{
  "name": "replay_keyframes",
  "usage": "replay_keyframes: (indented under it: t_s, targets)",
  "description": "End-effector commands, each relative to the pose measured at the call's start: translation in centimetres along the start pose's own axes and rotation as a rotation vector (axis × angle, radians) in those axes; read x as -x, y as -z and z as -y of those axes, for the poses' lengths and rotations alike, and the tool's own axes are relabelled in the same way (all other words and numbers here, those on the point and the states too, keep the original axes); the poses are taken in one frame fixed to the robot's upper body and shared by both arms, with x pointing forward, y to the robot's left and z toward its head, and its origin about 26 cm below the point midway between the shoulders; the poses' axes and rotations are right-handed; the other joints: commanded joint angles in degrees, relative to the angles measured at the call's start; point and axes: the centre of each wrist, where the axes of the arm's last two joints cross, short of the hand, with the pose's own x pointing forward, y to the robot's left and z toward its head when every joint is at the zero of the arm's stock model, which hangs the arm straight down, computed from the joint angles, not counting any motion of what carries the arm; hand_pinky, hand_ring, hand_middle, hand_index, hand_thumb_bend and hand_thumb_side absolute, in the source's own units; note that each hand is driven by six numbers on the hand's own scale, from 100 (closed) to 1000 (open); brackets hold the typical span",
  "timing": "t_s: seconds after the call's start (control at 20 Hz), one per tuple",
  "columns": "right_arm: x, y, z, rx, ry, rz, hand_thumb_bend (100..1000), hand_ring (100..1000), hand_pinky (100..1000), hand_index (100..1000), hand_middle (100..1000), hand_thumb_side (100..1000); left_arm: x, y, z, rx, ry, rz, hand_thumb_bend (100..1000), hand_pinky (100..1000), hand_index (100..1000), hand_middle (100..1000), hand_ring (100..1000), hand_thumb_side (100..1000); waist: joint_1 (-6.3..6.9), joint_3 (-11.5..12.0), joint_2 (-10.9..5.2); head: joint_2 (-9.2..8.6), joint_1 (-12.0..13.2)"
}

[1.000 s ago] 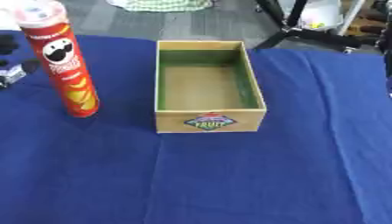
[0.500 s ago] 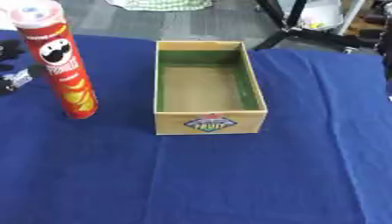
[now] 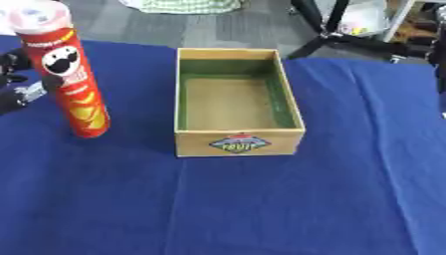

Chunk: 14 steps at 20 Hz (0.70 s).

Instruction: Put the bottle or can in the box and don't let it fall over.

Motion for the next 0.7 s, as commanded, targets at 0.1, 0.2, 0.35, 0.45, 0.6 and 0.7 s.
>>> replay_keyframes:
  t_s: [0.1,0.2,0.35,0.45,0.6,0.7]
  targets:
    - [-1.55,0.57,0.79,0.011,-0.012,0.043,100,804,788,924,830,1000,-1.11,0.64,-0.95,-0.021,0.019,0.025,795,905,963,844,945,724,0.08,-0.1,-0.77,-0.85,0.3]
    - [-1.57,0.59,0.73,0.009,-0.011,0.043,100,804,788,924,830,1000,-1.22,0.81,-0.86,-0.023,0.023,0.024,800,904,960,841,944,725,0.04,-0.1,-0.65,-1.02,0.3]
    - [-1.66,0.60,0.71,0.006,-0.010,0.046,100,804,788,924,830,1000,-1.35,1.04,-0.71,-0.032,0.023,0.025,808,903,957,839,944,730,-0.05,-0.2,-0.40,-1.30,0.4]
    - [-1.70,0.61,0.70,0.005,-0.009,0.046,100,804,789,924,830,1000,-1.44,1.14,-0.58,-0.032,0.020,0.028,817,903,956,838,944,736,-0.11,-0.3,-0.24,-1.46,0.4]
    - [-1.68,0.61,0.66,0.004,-0.008,0.044,100,804,789,924,830,1000,-1.59,1.28,-0.46,-0.032,0.013,0.035,824,901,945,834,942,737,-0.19,-0.3,-0.03,-1.57,0.5]
    - [-1.66,0.61,0.62,0.004,-0.007,0.043,100,804,789,924,830,1000,-1.73,1.38,-0.40,-0.035,0.010,0.039,825,898,940,831,938,739,-0.23,-0.4,0.10,-1.69,0.6]
